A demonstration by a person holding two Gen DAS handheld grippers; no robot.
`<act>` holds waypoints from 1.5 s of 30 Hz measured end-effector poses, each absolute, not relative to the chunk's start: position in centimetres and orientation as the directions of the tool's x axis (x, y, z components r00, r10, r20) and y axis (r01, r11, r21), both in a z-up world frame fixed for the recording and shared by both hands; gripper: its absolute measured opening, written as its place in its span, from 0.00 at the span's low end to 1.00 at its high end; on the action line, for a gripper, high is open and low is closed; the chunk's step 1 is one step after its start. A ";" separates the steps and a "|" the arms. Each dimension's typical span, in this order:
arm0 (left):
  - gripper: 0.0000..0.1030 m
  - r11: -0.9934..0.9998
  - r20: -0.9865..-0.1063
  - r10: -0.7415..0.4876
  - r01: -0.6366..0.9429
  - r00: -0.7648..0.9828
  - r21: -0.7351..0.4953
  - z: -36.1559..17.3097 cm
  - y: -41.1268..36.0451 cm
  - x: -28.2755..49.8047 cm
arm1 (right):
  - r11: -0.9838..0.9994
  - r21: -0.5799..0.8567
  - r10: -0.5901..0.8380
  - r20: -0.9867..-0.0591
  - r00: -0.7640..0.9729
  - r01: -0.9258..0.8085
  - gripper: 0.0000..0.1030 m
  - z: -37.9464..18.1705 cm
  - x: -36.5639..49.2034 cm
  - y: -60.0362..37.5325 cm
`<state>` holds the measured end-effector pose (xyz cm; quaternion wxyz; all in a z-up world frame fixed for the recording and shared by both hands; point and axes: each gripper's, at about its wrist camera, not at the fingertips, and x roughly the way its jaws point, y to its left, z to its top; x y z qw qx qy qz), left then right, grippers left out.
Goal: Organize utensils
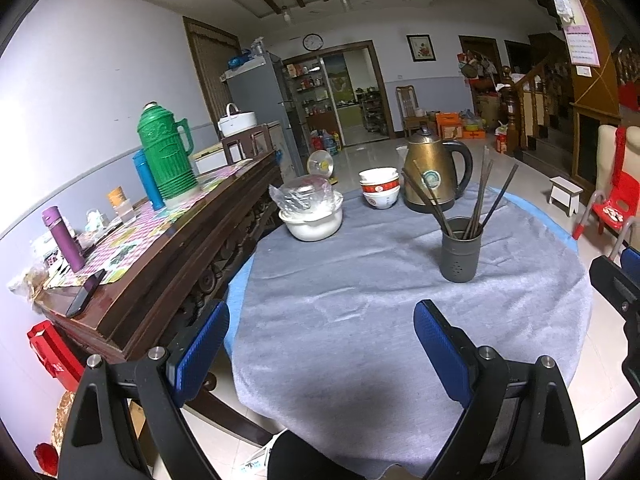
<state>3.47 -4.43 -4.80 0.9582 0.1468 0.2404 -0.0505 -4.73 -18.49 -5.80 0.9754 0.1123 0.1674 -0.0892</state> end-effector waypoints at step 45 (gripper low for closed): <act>0.91 0.961 -0.579 -0.041 0.190 0.814 0.200 -4.3 -7.7 16.1 | 0.946 0.199 -0.142 -0.461 0.876 0.258 0.56 -4.3 7.9 -22.9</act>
